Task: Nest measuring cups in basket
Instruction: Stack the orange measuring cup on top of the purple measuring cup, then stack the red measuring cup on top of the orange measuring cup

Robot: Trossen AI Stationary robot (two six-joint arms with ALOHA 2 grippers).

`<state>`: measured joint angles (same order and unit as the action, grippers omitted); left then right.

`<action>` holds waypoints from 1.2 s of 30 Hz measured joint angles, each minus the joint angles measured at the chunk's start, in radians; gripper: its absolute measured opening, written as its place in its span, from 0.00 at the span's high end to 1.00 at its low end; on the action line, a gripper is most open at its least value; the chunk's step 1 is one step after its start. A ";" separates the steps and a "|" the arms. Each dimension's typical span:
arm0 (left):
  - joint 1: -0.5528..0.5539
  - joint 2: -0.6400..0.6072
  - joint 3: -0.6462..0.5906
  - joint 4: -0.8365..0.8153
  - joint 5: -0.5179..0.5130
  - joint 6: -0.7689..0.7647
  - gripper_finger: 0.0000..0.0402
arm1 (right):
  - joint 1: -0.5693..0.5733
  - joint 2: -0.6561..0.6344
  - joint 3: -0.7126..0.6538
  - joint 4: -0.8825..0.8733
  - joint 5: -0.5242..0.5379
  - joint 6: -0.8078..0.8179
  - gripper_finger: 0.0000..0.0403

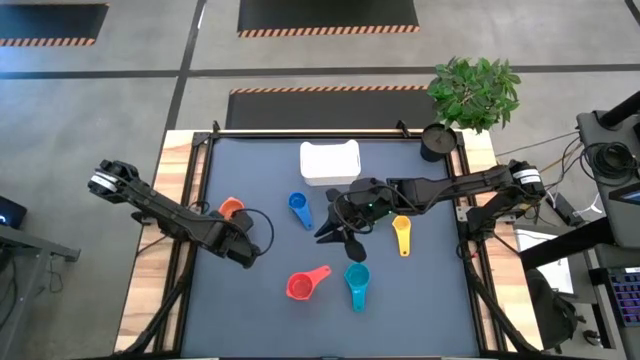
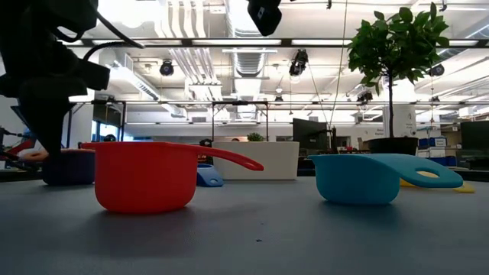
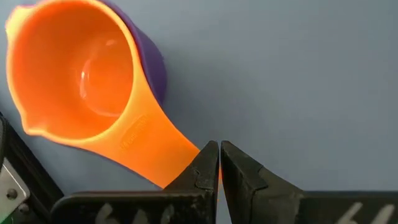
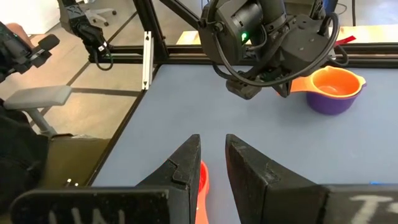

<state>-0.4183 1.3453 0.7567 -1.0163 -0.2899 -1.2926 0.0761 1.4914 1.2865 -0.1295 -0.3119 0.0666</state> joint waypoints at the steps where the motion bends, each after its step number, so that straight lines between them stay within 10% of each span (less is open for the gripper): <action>1: -0.001 0.000 0.000 -0.004 0.009 0.000 1.00 | 0.000 0.000 0.000 0.000 0.000 0.000 0.84; 14: -0.015 0.000 0.067 -0.007 0.005 0.062 1.00 | 0.000 0.000 0.000 -0.029 -0.001 -0.031 0.84; 25: -0.169 0.010 0.414 0.009 -0.293 0.479 1.00 | 0.005 -0.041 -0.119 -0.017 -0.001 -0.059 0.84; 36: -0.292 0.017 0.340 0.326 -0.308 0.851 1.00 | 0.099 -0.050 -0.289 0.048 0.134 -0.014 0.84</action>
<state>-0.7103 1.3624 1.0971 -0.6908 -0.5978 -0.4415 0.1748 1.4410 0.9970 -0.0813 -0.1782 0.0525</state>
